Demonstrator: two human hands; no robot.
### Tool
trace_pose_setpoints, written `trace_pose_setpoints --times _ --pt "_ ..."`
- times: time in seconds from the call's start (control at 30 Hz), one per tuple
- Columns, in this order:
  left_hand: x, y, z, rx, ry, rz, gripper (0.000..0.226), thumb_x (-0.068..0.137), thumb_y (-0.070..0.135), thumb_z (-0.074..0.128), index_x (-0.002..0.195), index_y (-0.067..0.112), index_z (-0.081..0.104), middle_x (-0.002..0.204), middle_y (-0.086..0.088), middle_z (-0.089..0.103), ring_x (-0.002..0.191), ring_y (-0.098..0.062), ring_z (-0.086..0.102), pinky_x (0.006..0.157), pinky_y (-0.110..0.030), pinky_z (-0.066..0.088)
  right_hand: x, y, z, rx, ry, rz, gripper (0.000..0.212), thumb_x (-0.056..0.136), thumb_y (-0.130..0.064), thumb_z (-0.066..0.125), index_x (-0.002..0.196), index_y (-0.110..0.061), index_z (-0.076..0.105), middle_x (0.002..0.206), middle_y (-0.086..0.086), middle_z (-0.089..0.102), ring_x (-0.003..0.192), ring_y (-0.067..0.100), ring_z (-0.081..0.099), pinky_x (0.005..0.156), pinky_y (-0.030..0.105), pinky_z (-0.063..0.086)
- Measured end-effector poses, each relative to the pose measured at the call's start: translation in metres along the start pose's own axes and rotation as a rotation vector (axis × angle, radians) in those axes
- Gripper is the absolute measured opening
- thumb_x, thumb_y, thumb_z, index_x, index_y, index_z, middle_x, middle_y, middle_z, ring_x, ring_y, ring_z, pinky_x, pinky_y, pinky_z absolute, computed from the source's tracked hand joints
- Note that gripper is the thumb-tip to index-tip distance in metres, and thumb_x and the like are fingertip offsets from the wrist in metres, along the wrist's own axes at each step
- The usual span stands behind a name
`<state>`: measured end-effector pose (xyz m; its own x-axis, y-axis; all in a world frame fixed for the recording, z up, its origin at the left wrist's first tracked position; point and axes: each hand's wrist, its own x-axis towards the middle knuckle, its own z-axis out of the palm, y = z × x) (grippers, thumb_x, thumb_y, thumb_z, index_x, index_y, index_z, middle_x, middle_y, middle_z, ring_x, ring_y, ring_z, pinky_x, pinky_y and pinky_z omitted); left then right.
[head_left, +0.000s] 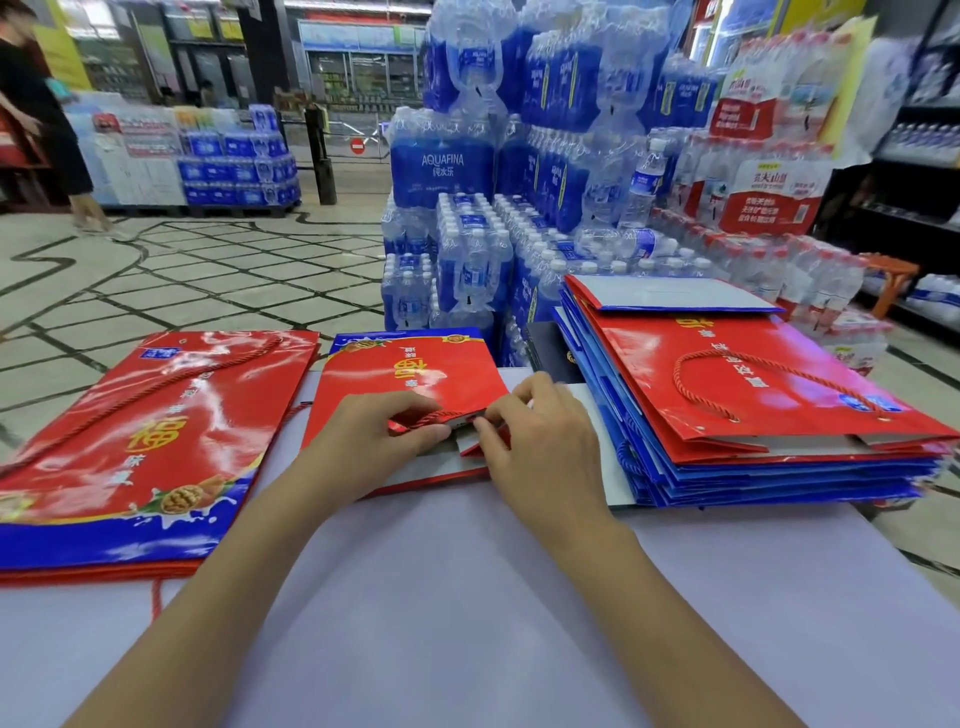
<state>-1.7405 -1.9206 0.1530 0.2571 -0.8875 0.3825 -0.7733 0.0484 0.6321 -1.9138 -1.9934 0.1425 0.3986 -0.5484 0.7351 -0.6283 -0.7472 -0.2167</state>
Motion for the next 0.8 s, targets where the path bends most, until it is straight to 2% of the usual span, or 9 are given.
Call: trace_pose_setpoints --times 0.07,0.13,0.2,0.3,0.4,0.47,0.53,0.6,0.8 --pt "-0.001 0.004 -0.002 -0.04 0.003 -0.023 0.004 0.082 0.027 0.076 0.085 0.024 0.075 0.08 0.014 0.071 0.081 -0.002 0.063 0.071 -0.016 0.047 0.002 0.0 0.0 -0.012 0.011 -0.029 0.015 0.087 -0.03 0.066 0.08 -0.017 0.065 0.089 0.0 0.059 0.083 0.02 0.053 0.073 0.032 0.036" --pt "-0.002 0.005 -0.002 -0.073 0.0 -0.053 0.009 0.079 0.029 0.078 0.079 0.021 0.075 0.079 0.009 0.072 0.079 -0.006 0.065 0.073 -0.024 0.051 0.002 -0.002 0.0 0.043 -0.006 -0.017 0.018 0.09 -0.031 0.06 0.078 -0.018 0.059 0.082 -0.003 0.061 0.076 0.018 0.054 0.077 0.034 0.039" --pt "-0.002 0.004 -0.002 -0.086 -0.024 -0.085 0.015 0.076 0.031 0.08 0.073 0.02 0.071 0.081 0.007 0.072 0.081 -0.007 0.066 0.076 -0.029 0.053 0.0 -0.003 0.001 0.097 -0.016 0.002 0.02 0.089 -0.029 0.063 0.074 -0.018 0.056 0.07 -0.004 0.061 0.063 0.015 0.047 0.071 0.034 0.043" --pt "-0.002 0.001 -0.004 -0.106 -0.061 -0.143 0.024 0.072 0.032 0.083 0.067 0.018 0.064 0.084 0.007 0.071 0.083 -0.008 0.066 0.079 -0.032 0.054 0.001 0.002 -0.002 0.173 -0.112 0.04 0.023 0.089 -0.03 0.068 0.074 -0.018 0.056 0.068 -0.005 0.062 0.061 0.015 0.048 0.064 0.029 0.041" --pt "0.0 -0.002 -0.005 -0.152 -0.122 -0.19 0.026 0.078 0.032 0.079 0.073 0.013 0.061 0.08 0.004 0.071 0.078 -0.012 0.066 0.071 -0.029 0.053 0.004 0.01 -0.005 0.327 -0.312 0.111 0.022 0.09 -0.037 0.067 0.081 -0.022 0.054 0.076 -0.011 0.062 0.071 0.012 0.056 0.069 0.03 0.048" --pt "0.001 -0.003 -0.005 -0.319 -0.142 -0.248 0.024 0.088 0.026 0.069 0.082 0.005 0.057 0.081 -0.005 0.072 0.08 -0.018 0.07 0.069 -0.025 0.055 0.006 0.012 -0.008 0.398 -0.457 0.147 0.023 0.088 -0.04 0.069 0.089 -0.024 0.053 0.082 -0.01 0.063 0.078 0.01 0.058 0.075 0.031 0.051" --pt "0.002 -0.003 -0.004 -0.474 -0.132 -0.318 0.022 0.095 0.022 0.058 0.086 0.003 0.05 0.084 -0.012 0.073 0.085 -0.026 0.071 0.071 -0.027 0.058 0.006 0.011 -0.01 0.379 -0.578 0.092 0.023 0.089 -0.042 0.067 0.102 -0.026 0.057 0.09 -0.009 0.064 0.086 0.012 0.058 0.084 0.036 0.05" --pt "0.002 -0.002 -0.003 -0.483 -0.118 -0.352 0.022 0.099 0.024 0.052 0.088 0.006 0.046 0.082 -0.012 0.073 0.082 -0.028 0.07 0.068 -0.029 0.057 0.005 0.009 -0.01 0.338 -0.636 0.003 0.027 0.091 -0.047 0.062 0.109 -0.027 0.064 0.096 -0.008 0.062 0.093 0.011 0.054 0.092 0.039 0.046" --pt "0.0 0.005 -0.002 -0.352 -0.099 -0.238 0.025 0.091 0.025 0.066 0.086 0.006 0.05 0.061 -0.01 0.067 0.055 -0.027 0.063 0.056 -0.034 0.053 0.003 0.005 -0.012 0.287 -0.684 0.037 0.038 0.088 -0.058 0.059 0.085 -0.021 0.066 0.079 -0.011 0.054 0.083 0.009 0.049 0.083 0.03 0.039"
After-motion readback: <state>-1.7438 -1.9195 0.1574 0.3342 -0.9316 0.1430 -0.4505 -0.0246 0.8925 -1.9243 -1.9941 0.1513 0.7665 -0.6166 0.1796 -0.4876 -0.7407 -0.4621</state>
